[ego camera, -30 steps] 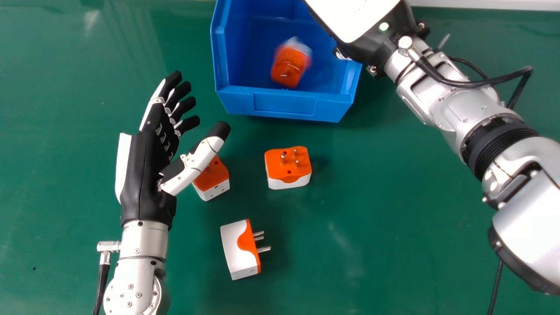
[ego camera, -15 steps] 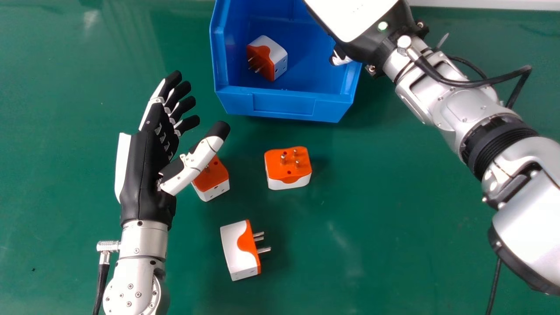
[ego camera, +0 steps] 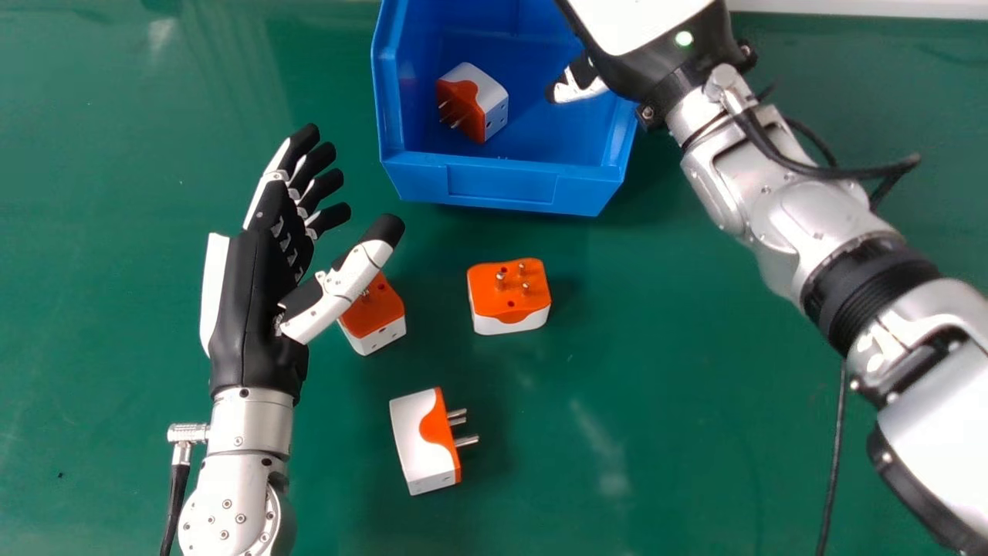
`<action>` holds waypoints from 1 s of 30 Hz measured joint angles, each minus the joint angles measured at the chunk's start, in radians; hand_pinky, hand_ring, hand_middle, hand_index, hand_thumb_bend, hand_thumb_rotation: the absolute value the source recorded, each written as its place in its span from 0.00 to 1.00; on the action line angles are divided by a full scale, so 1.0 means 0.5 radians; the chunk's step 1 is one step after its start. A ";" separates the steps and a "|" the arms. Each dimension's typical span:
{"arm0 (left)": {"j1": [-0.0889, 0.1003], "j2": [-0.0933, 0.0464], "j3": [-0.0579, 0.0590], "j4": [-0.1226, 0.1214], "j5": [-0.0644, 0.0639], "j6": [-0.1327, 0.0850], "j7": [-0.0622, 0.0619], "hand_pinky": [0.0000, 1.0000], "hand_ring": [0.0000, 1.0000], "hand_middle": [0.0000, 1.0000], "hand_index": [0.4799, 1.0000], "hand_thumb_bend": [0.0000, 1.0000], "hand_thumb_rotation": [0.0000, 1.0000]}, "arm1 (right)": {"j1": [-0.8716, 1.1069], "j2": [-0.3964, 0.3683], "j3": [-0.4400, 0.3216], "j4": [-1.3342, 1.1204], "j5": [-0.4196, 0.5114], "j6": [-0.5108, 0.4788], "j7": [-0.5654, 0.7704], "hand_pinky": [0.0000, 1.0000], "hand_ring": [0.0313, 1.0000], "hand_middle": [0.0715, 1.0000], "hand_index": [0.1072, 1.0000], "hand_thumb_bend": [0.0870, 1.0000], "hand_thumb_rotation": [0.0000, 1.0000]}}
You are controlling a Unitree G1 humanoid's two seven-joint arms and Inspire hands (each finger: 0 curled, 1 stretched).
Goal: Pick all objects and put in blue box
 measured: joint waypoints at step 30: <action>-0.020 0.004 -0.003 0.034 -0.011 -0.039 0.010 0.81 0.86 0.89 0.79 0.73 0.31 | 1.459 -0.128 -0.631 -2.337 0.133 0.345 0.819 0.87 0.97 0.96 0.93 0.93 0.34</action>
